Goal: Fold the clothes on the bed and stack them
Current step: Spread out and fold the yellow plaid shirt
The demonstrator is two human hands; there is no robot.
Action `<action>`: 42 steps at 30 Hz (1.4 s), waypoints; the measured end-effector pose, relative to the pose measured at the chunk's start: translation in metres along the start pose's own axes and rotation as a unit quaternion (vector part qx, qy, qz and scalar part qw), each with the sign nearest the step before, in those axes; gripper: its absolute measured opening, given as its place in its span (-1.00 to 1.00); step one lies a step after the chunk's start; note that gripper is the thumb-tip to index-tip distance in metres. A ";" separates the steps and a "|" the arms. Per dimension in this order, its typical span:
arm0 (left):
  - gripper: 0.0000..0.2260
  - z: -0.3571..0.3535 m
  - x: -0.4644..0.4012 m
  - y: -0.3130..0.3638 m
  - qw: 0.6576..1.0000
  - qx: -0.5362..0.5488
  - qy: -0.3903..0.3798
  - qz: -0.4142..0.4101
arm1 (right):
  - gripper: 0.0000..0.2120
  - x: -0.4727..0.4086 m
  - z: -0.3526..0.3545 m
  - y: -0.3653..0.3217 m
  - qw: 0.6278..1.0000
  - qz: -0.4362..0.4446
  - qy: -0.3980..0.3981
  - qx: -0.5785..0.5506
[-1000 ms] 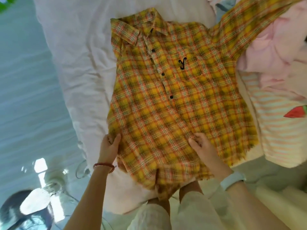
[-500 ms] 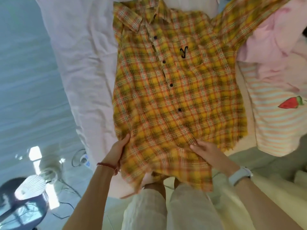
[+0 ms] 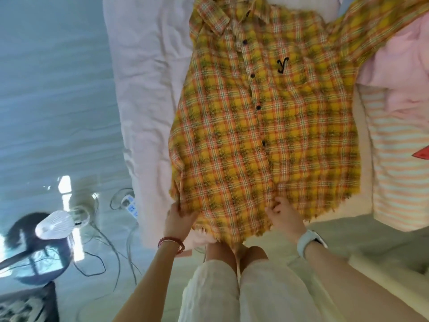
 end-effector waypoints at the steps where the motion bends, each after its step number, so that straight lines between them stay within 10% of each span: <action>1: -0.42 -0.007 0.001 -0.003 1.000 0.003 0.006 -0.016 | -0.57 -0.001 -0.004 0.002 1.000 0.006 0.024 0.003; 8: -0.76 -0.016 0.040 0.016 0.970 0.118 0.204 -0.058 | -0.88 0.003 0.001 0.008 0.976 0.117 0.181 -0.021; 13: -0.66 -0.024 0.026 -0.027 0.990 -0.125 -0.020 0.057 | -0.69 0.008 0.011 0.033 0.984 0.029 0.114 0.136; 18: -0.75 0.013 -0.013 -0.023 0.984 0.124 0.124 0.044 | -0.55 0.006 0.006 -0.011 0.949 0.211 0.132 0.193; 22: -0.88 0.004 -0.028 0.005 0.968 0.244 -0.001 0.057 | -0.52 0.002 -0.013 -0.068 0.908 0.342 0.050 0.236; 29: -0.83 0.019 -0.036 0.010 0.939 0.337 0.057 0.041 | -0.50 -0.039 -0.030 -0.089 0.953 0.170 -0.075 0.238; 37: -0.79 0.074 -0.028 0.033 0.952 0.263 0.141 -0.068 | -0.49 -0.063 -0.041 -0.084 0.956 0.151 -0.085 0.236; 42: -0.86 0.045 0.005 0.075 0.927 0.144 -0.048 -0.344 | -0.55 -0.049 -0.024 -0.107 0.984 0.100 -0.123 0.084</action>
Point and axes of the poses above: each hand's wrist, its own x-axis away from the middle knuckle, its own z-axis out of the back of the hand, y = z × x, the point moved 3 cm from there along -x, towards the middle knuckle, and after that the axes turned 6 degrees about -x, right-handed, at the moved point
